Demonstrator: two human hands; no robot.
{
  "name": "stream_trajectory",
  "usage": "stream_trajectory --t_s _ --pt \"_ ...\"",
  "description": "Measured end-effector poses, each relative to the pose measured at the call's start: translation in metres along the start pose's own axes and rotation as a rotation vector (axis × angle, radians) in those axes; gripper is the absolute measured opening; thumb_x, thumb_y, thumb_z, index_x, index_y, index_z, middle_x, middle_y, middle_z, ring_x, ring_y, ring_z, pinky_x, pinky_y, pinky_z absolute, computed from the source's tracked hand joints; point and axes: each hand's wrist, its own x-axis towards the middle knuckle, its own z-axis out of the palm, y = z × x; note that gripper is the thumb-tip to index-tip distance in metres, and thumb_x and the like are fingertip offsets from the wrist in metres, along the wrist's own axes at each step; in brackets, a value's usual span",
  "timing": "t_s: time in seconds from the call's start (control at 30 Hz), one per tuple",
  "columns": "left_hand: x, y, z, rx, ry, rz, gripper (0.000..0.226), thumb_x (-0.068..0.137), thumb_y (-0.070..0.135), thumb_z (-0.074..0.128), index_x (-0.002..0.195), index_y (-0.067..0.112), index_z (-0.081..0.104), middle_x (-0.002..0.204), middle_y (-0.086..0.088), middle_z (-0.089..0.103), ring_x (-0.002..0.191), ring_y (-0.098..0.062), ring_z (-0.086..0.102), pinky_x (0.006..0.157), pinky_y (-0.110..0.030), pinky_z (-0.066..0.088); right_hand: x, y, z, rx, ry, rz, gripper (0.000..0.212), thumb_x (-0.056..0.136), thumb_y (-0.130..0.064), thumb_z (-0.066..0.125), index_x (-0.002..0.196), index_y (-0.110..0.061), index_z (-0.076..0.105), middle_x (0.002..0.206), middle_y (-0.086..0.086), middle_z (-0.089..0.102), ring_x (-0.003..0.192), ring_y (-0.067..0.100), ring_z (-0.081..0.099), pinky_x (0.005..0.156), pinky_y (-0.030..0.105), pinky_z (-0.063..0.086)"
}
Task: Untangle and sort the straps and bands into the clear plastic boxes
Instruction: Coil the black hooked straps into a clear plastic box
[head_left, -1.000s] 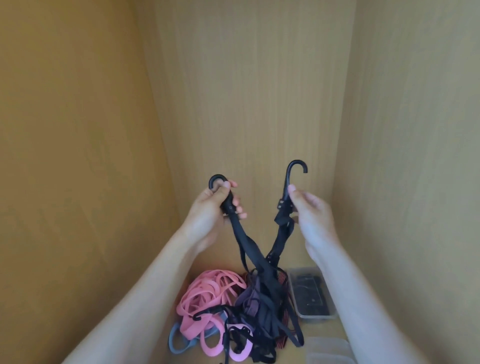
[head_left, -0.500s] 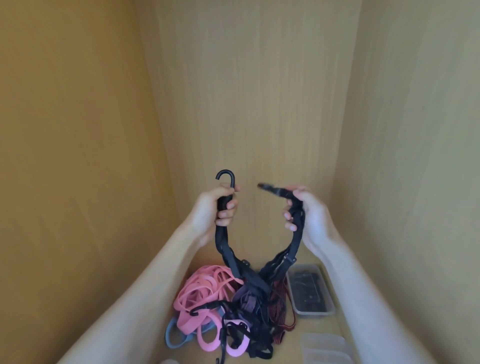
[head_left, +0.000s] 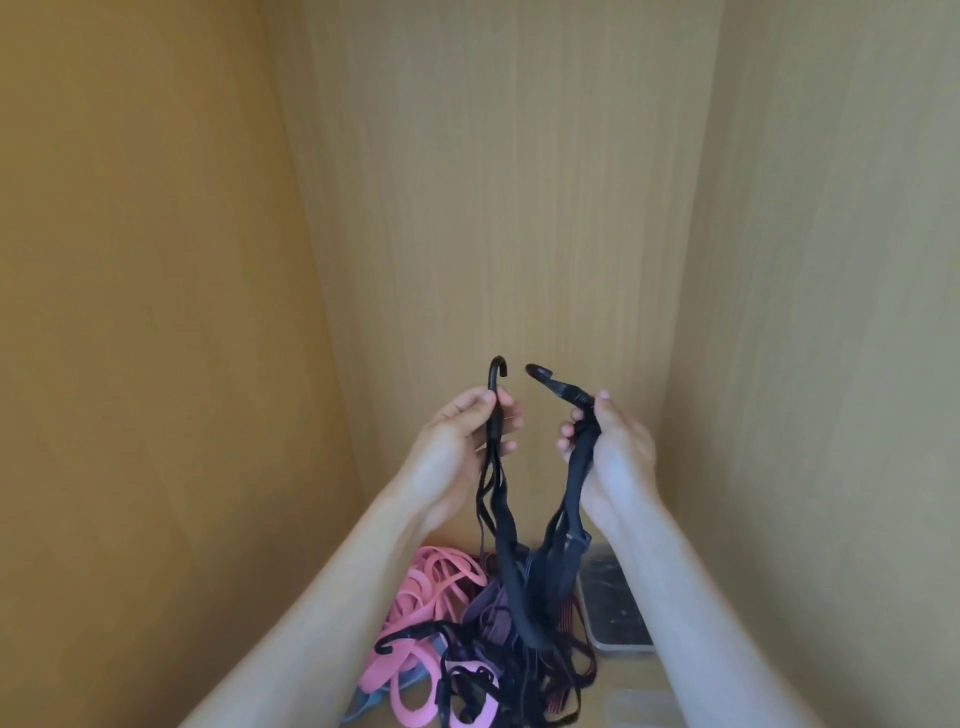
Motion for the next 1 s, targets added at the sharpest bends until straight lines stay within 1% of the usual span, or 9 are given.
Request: stream_trajectory --t_s 0.07,0.2,0.37,0.43,0.47,0.57,0.73,0.9,1.0 --pt "0.002 -0.002 0.004 -0.002 -0.073 -0.011 0.02 0.105 0.018 0.044 0.099 0.013 0.061 0.121 -0.02 0.067 0.11 -0.031 0.064 0.1 -0.042 0.046 -0.002 0.009 0.001 -0.04 -0.053 -0.013 0.015 0.105 -0.017 0.051 0.103 -0.004 0.055 0.074 0.006 0.059 0.059 0.019 0.054 0.058 0.03 0.05" --pt "0.005 0.0 0.016 -0.022 -0.144 -0.01 0.02 0.104 0.02 0.048 0.099 0.014 0.067 0.117 -0.023 0.062 0.08 -0.02 0.051 0.07 -0.033 0.043 -0.005 0.029 0.002 -0.196 -0.149 -0.058 0.016 0.101 -0.016 0.058 0.108 -0.002 0.058 0.082 0.007 0.065 0.068 0.016 0.059 0.061 0.03 0.049" --pt "0.016 -0.004 0.018 -0.029 -0.043 -0.065 0.024 0.105 0.02 0.049 0.109 0.01 0.07 0.106 -0.013 0.063 0.069 -0.021 0.056 0.05 -0.032 0.043 -0.001 0.036 -0.007 -0.384 -0.264 -0.119 0.019 0.097 -0.011 0.064 0.114 -0.01 0.056 0.103 0.011 0.069 0.07 0.013 0.062 0.055 0.026 0.05" --pt "0.022 -0.005 0.015 -0.029 -0.009 -0.053 0.025 0.105 0.019 0.05 0.112 0.008 0.071 0.102 -0.012 0.064 0.083 -0.027 0.061 0.061 -0.04 0.053 0.003 0.04 -0.015 -0.485 -0.312 -0.142 0.033 0.093 -0.006 0.068 0.119 -0.021 0.054 0.11 0.009 0.067 0.077 0.016 0.064 0.062 0.028 0.054" --pt "0.025 -0.006 0.013 -0.025 0.011 -0.041 0.024 0.104 0.018 0.051 0.112 0.007 0.071 0.1 -0.011 0.066 0.092 -0.027 0.063 0.075 -0.044 0.057 0.004 0.043 -0.02 -0.554 -0.335 -0.153 0.041 0.091 -0.006 0.07 0.121 -0.027 0.052 0.111 0.008 0.067 0.082 0.016 0.066 0.069 0.03 0.056" --pt "0.031 -0.004 0.01 -0.049 0.047 0.011 0.026 0.104 0.015 0.05 0.116 0.0 0.067 0.095 -0.009 0.067 0.1 -0.028 0.066 0.103 -0.046 0.051 0.006 0.054 -0.038 -0.7 -0.38 -0.088 0.047 0.088 -0.008 0.074 0.12 -0.033 0.051 0.109 0.005 0.069 0.095 0.018 0.07 0.086 0.033 0.055" --pt "0.04 0.011 0.002 -0.059 0.108 0.074 0.025 0.105 0.016 0.048 0.115 0.003 0.067 0.095 -0.006 0.069 0.099 -0.027 0.067 0.098 -0.044 0.053 0.007 0.074 -0.072 -0.837 -0.313 0.01 0.009 0.097 -0.014 0.064 0.1 -0.02 0.069 0.095 0.002 0.075 0.095 0.028 0.071 0.091 0.043 0.058" --pt "0.043 0.027 -0.007 -0.086 0.129 0.107 0.027 0.106 0.017 0.046 0.118 0.003 0.066 0.095 -0.007 0.068 0.099 -0.025 0.067 0.093 -0.042 0.056 0.012 0.093 -0.105 -0.91 -0.233 0.093 0.014 0.101 -0.021 0.058 0.096 -0.018 0.071 0.086 -0.001 0.075 0.086 0.019 0.072 0.075 0.028 0.057" --pt "0.046 0.036 -0.014 -0.082 0.141 0.13 0.027 0.106 0.016 0.046 0.117 0.003 0.066 0.098 -0.008 0.067 0.1 -0.025 0.067 0.096 -0.043 0.055 0.016 0.106 -0.127 -0.947 -0.179 0.151 0.015 0.099 -0.013 0.059 0.094 -0.015 0.073 0.092 0.003 0.076 0.092 0.021 0.071 0.078 0.029 0.055"
